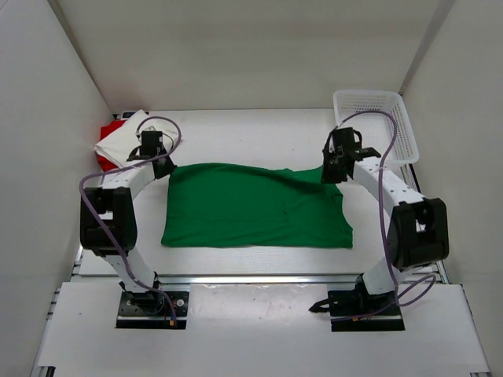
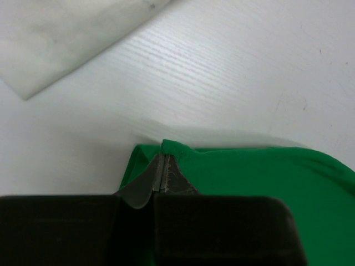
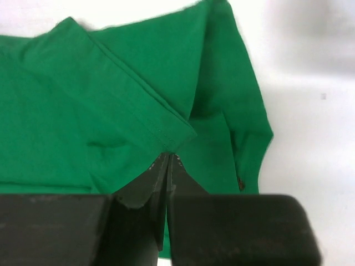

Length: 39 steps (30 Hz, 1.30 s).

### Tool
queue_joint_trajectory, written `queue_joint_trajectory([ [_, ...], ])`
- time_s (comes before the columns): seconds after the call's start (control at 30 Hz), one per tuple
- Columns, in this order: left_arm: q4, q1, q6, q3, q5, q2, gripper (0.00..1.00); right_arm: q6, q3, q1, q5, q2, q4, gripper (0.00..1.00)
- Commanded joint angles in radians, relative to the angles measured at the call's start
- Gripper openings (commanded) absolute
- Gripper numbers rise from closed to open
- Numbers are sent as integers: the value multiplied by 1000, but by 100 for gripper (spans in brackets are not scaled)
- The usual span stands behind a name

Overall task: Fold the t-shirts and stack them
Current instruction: Fold the other side of the tshirt into a rectangle

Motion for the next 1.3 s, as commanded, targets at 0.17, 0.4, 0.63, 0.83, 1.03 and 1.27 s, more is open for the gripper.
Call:
queue_joint_trajectory([
  [0.17,24,23,11,-137,2,-214,0,85,-303,-90,-13,-321,201,1],
  [0.4,19,53,14,-227,11,-318,0,141,-484,-133,-57,-519,247,0],
  [0.63,7,74,24,-302,31,-398,0,186,-651,-201,-129,-706,261,0],
  [0.83,76,111,-71,-452,138,-455,0,264,-821,-213,-148,-829,308,0],
  [1.03,137,154,-122,-563,179,-487,18,272,-877,-267,-220,-841,334,1],
  [1.27,151,191,-156,-554,169,-573,58,253,-803,-218,-139,-887,310,30],
])
